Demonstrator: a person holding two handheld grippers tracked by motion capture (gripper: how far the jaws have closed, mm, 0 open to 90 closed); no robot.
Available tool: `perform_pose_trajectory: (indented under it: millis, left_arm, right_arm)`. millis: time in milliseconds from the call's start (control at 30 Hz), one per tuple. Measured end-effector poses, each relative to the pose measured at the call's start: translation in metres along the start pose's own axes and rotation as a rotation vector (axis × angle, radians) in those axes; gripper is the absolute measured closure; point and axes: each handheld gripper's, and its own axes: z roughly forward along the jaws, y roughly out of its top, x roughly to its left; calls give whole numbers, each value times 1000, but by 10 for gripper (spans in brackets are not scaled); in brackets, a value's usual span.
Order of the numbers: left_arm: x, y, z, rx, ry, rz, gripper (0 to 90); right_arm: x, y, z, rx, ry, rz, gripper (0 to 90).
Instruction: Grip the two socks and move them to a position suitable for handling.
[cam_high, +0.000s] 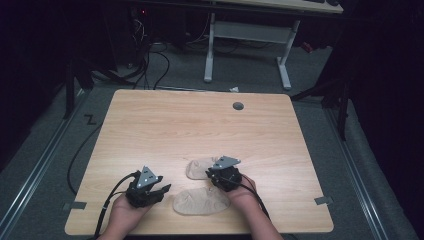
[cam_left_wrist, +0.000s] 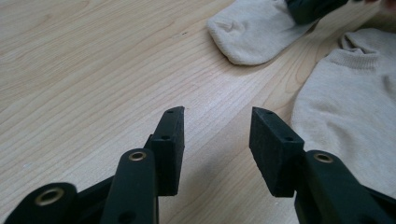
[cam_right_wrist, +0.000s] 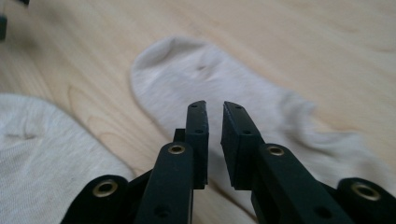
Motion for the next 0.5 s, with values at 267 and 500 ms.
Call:
perform_pose_trajectory:
  millis: [267,500]
  left_arm:
    - [6,8,10,-17,10,-43,544]
    - [5,32,40,-31,16,-73,538]
  right_arm:
    - [-55,-32,-42,-73,-141,183,720]
    - [-62,-36,-27,-44,-132,225,689]
